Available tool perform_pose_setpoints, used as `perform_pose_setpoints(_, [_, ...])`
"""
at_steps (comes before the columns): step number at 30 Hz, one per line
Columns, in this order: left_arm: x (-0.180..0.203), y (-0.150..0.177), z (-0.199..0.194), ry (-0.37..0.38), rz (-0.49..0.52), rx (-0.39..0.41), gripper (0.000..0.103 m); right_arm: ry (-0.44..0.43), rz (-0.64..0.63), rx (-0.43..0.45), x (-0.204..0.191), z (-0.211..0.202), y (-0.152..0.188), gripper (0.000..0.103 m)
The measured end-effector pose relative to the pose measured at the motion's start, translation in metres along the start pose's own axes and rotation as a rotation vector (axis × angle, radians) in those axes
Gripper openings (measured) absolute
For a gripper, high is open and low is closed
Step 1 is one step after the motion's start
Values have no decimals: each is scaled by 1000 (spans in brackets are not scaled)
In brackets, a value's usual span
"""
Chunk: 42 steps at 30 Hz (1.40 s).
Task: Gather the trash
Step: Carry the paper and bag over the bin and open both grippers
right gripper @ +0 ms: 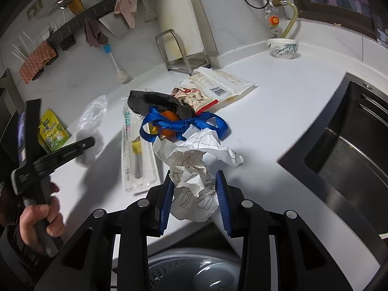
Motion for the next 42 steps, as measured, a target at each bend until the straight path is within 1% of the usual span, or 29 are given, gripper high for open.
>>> perform_pose_setpoints(4, [-1, 20, -39, 16, 12, 2, 30, -3, 7, 16, -3, -22, 10, 34])
perform_pose_setpoints(11, [16, 78, -103, 57, 66, -10, 30, 5, -4, 10, -5, -65, 42, 33])
perform_pose_setpoints(15, [27, 111, -132, 87, 80, -25, 30, 11, -14, 5, -5, -92, 65, 33])
perform_pose_setpoints(18, [35, 135, -146, 105, 84, -47, 30, 15, -21, -2, -5, -107, 81, 33])
perform_pose_setpoints(23, [49, 173, -161, 131, 91, -94, 30, 16, -31, -14, -6, -126, 104, 34])
perform_pose_setpoints(31, [66, 230, -167, 150, 107, -164, 30, -24, -40, -74, -15, -127, 141, 34])
perform_pose_setpoints(37, [68, 251, -154, 146, 102, -211, 30, -54, -29, -131, -18, -109, 166, 34])
perform_pose_setpoints(42, [65, 258, -147, 134, 96, -233, 31, -65, -13, -163, -15, -96, 177, 34])
Point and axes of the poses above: each gripper's, at about its wrist camera, not at the fingertips, and z roughly the way its jaws point, x to its right, y to its underside, the point moved 10 cm from there along z, roughly the way its jaws point, and after that the axes turned 15 degrees about -z, right-handed, at the moved point
